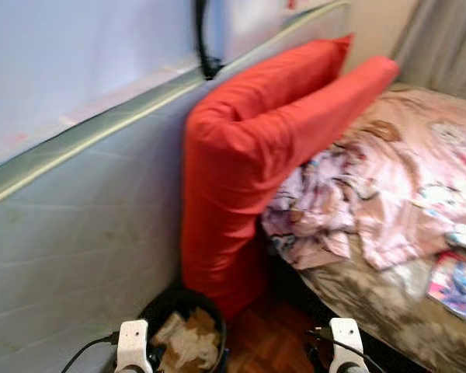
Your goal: Clean up the room
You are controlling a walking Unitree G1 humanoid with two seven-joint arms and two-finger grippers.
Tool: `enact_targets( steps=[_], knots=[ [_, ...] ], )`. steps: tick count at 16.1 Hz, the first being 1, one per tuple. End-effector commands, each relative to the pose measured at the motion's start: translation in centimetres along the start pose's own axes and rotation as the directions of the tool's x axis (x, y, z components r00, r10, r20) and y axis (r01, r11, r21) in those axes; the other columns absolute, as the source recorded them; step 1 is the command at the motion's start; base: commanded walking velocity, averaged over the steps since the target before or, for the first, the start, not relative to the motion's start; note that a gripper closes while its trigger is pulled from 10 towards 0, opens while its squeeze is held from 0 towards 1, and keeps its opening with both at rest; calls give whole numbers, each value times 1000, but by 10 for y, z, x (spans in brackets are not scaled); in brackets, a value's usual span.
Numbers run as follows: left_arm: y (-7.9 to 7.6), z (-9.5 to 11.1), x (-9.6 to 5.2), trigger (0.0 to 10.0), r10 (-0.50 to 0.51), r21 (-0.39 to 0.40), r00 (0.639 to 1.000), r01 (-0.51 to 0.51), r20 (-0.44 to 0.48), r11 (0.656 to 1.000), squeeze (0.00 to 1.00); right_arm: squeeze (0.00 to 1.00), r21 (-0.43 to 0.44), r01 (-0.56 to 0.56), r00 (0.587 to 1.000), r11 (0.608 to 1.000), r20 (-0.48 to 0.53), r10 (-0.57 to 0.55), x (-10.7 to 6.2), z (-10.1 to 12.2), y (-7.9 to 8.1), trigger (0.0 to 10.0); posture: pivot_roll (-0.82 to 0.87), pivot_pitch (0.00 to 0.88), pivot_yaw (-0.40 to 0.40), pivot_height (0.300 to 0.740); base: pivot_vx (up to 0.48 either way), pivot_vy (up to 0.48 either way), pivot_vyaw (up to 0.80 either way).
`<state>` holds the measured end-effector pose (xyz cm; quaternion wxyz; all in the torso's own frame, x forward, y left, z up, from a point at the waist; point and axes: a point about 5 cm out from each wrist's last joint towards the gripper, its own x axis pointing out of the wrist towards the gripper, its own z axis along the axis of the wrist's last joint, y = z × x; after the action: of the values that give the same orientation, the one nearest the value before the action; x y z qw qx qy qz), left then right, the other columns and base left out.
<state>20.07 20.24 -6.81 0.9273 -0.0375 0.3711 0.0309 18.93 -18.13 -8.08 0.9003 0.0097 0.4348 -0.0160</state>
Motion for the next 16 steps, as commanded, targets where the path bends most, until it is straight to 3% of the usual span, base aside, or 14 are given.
enact_targets(
  steps=[1,16],
  knots=[
    [-6,-31,-6,10000,-37,173,978,74,-207,982,0,0,48,-54,998,997,-25,55,-10,-25,-16,10000,30,25,-33,740,0,-277,0],
    [-9,-33,-7,10000,-45,159,977,79,-208,984,0,0,47,-53,998,998,-39,55,-9,-25,-17,10000,22,30,-37,740,0,-281,-123]
  ],
)
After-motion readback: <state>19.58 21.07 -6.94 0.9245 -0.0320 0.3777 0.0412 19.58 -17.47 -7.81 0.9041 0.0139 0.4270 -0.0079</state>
